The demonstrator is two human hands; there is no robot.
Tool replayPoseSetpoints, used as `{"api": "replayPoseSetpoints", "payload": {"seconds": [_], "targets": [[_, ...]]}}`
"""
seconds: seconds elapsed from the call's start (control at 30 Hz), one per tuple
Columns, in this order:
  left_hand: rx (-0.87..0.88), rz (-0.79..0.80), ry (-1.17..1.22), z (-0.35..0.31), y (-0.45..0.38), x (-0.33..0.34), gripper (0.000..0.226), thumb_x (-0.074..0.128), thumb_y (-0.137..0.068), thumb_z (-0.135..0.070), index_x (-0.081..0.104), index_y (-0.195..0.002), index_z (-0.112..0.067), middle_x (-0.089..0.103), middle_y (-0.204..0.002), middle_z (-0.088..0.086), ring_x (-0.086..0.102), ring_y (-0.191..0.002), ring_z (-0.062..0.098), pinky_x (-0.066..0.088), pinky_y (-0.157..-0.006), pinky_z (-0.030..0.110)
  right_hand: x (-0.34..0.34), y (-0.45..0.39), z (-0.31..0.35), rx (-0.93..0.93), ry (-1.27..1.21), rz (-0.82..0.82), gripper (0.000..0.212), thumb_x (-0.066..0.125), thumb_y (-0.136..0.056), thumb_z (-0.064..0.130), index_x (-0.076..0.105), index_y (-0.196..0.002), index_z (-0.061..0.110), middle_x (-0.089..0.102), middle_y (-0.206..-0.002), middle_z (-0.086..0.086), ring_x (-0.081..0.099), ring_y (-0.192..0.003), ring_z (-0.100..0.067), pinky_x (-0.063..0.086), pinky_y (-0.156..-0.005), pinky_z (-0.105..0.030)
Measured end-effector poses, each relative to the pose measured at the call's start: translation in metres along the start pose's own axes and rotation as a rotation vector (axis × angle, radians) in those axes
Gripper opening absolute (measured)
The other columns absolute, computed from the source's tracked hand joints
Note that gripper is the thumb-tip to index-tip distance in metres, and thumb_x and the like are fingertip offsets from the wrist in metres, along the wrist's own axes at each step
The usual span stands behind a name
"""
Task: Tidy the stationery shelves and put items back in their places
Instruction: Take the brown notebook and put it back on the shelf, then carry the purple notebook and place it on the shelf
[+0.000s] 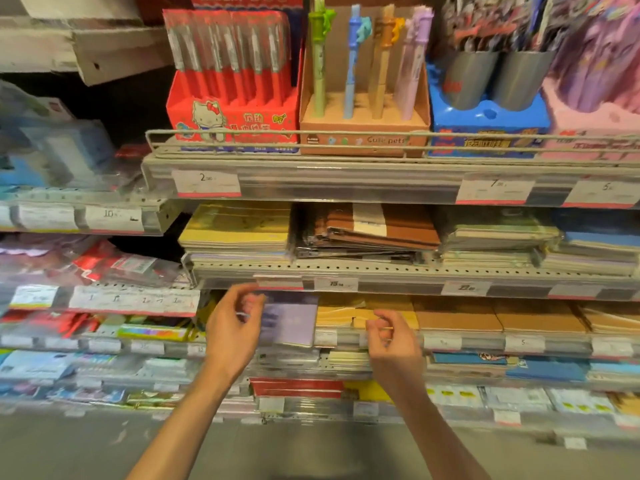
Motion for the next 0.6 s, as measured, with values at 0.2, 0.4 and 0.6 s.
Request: {"api": "replayPoseSetpoints", "payload": {"seconds": [0.2,0.4,0.6], "targets": [[-0.089,0.149,-0.124,0.088,-0.021,-0.001,0.017,0.058,-0.094,-0.024,0.063,-0.11,-0.018,0.066,-0.086,0.0,0.063,-0.074,0.015,0.048,-0.065,0.03,0.094,-0.016,-0.023,0.225,0.068,0.093,0.012,0.055,-0.093,0.016,0.066,-0.091,0.021,0.07,-0.093,-0.006,0.065,-0.09,-0.03,0.051,-0.077,-0.035],[-0.052,0.365,-0.245,0.126,-0.05,0.034,0.05,0.043,-0.088,-0.043,0.063,-0.118,-0.009,0.061,-0.114,0.005,0.054,-0.103,0.02,0.039,-0.086,0.028,0.15,-0.036,-0.014,0.334,0.133,0.091,0.015,0.061,-0.092,0.021,0.069,-0.101,0.011,0.07,-0.091,-0.008,0.067,-0.091,-0.029,0.05,-0.077,-0.032],[-0.104,0.403,-0.215,0.139,-0.066,0.045,0.023,0.058,-0.093,-0.023,0.066,-0.107,-0.006,0.062,-0.111,0.009,0.056,-0.106,0.027,0.048,-0.092,0.037,0.172,-0.043,-0.021,0.437,0.097,0.053,0.031,0.068,-0.091,0.02,0.06,-0.118,0.006,0.062,-0.097,-0.004,0.063,-0.095,-0.026,0.047,-0.082,-0.03]]}}
Point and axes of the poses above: each hand's wrist, its own y-axis away from the middle knuckle, its own x-axis out of the palm, z = x × y, the point moved 9 cm from there along -y, towards the middle knuckle
